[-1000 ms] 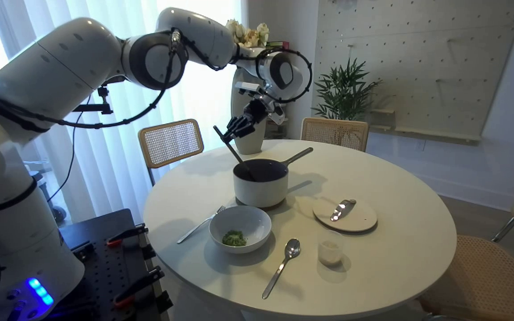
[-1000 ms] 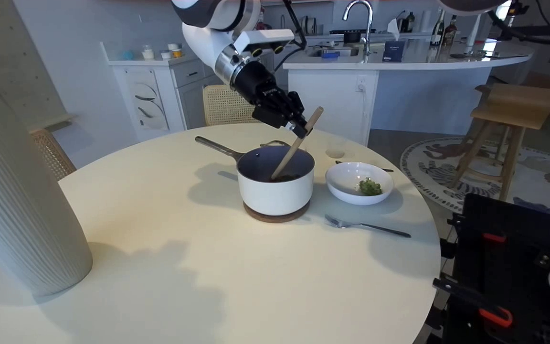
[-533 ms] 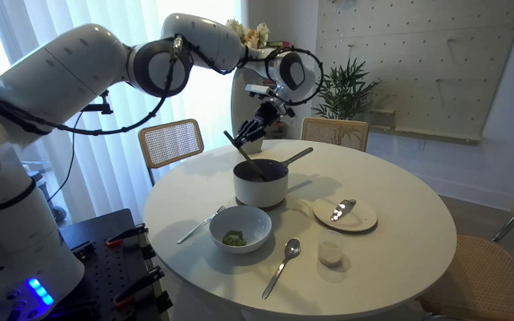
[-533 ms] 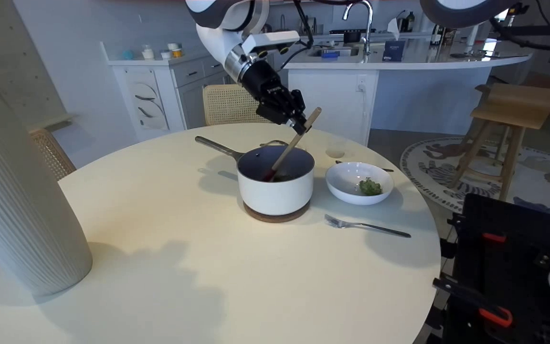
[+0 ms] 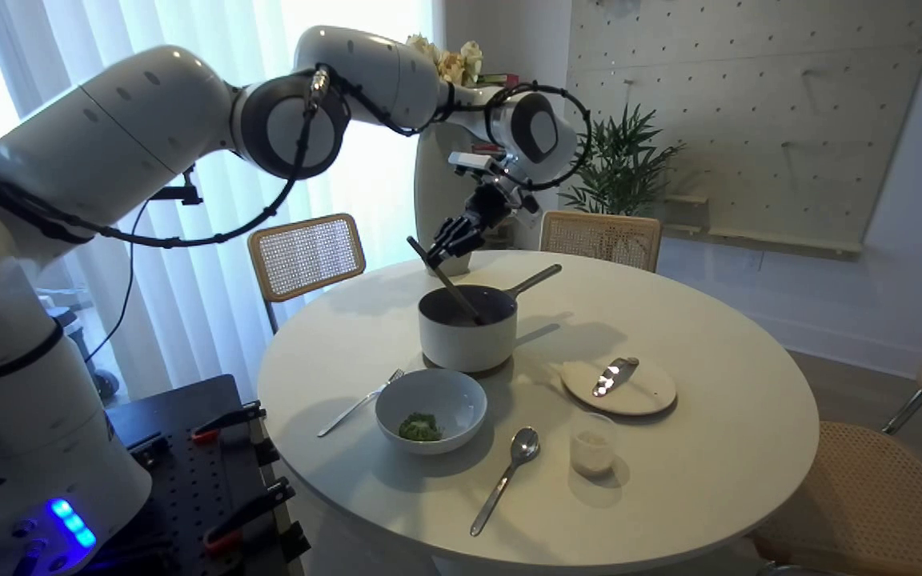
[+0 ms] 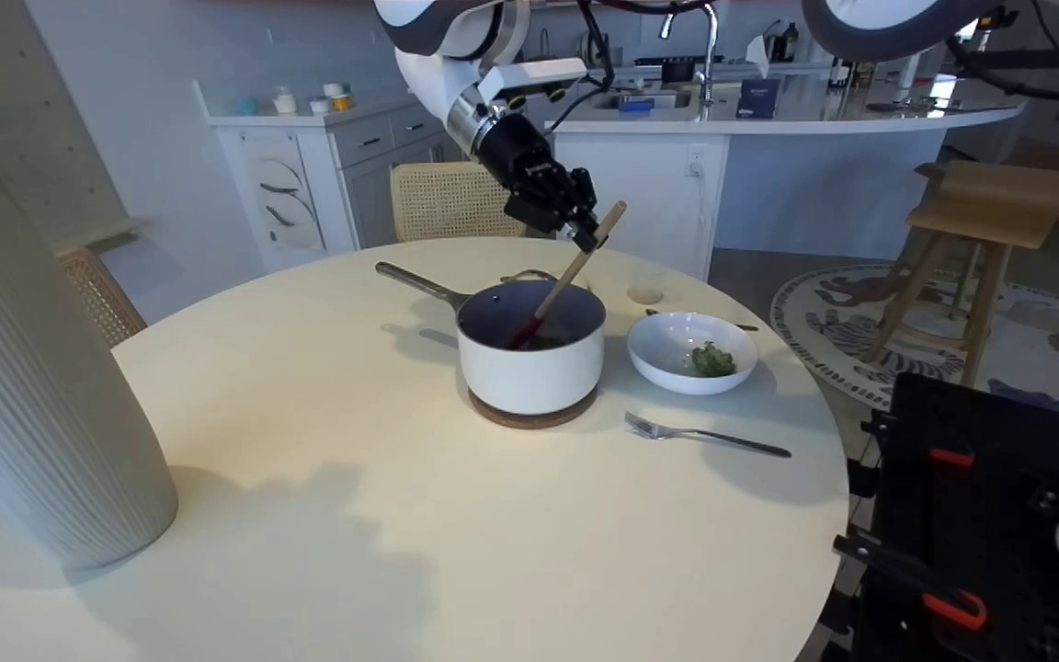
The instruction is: Use the spatula to mix the contents of the pot then put it back on the table
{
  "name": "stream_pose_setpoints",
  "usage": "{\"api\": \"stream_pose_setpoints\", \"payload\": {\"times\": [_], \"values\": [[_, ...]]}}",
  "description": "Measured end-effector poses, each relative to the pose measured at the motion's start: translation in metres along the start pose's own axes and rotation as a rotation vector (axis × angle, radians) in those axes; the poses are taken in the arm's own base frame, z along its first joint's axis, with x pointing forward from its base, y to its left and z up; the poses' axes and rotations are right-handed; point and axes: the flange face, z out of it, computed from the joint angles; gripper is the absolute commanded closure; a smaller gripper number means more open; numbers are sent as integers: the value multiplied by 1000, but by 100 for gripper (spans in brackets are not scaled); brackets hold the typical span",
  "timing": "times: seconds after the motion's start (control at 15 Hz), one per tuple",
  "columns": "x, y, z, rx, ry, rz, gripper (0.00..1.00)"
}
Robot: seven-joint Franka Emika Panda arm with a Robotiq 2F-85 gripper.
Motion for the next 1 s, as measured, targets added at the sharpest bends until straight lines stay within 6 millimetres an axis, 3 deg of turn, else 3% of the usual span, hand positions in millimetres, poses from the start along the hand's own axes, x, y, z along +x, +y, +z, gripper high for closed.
{"api": "stream_pose_setpoints", "payload": {"times": [0.4, 0.8, 1.0], "values": [[-20, -8, 5, -31, -103, -13, 96], [-42, -28, 9, -66, -201, -69, 96], [-44, -40, 14, -78, -232, -95, 96]]}}
